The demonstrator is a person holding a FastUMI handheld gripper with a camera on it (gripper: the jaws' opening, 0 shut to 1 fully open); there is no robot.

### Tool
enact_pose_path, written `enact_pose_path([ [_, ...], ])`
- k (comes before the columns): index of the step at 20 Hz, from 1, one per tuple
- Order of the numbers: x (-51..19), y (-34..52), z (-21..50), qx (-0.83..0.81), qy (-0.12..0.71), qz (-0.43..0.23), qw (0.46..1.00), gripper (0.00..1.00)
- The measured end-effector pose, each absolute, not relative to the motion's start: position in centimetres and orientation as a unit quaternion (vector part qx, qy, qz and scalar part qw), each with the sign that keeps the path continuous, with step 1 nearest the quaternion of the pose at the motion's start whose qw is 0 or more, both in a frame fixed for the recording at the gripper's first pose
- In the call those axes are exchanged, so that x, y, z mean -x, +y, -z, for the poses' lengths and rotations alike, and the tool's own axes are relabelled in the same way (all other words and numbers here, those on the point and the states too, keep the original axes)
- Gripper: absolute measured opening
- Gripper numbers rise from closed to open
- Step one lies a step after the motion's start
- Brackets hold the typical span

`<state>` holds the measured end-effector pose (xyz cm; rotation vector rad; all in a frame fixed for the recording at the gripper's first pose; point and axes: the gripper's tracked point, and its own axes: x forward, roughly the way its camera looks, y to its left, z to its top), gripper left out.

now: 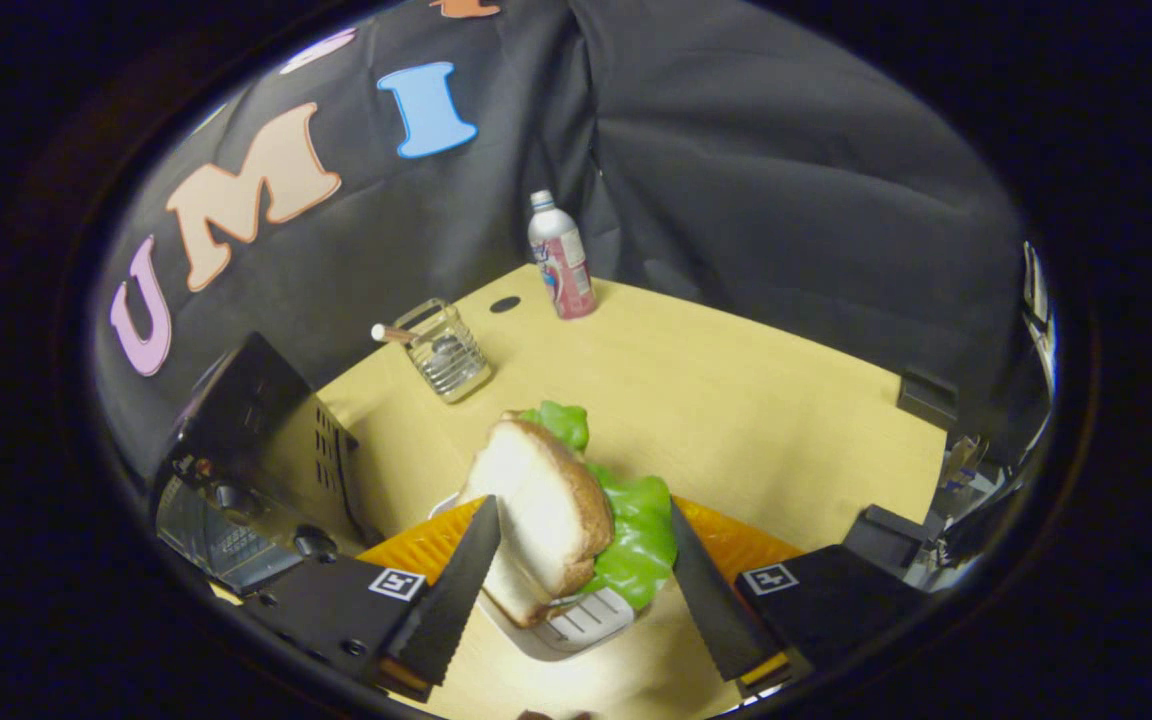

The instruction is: Open the toaster oven, put the food inside, and close the toaster oven door.

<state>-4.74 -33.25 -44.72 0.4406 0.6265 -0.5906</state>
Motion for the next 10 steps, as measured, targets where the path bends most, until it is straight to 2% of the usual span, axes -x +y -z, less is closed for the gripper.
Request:
enact_pose_path([
  [10,3.6,-32.4,43.8,-0.286,0.26,0.281,0.878,0.42],
])
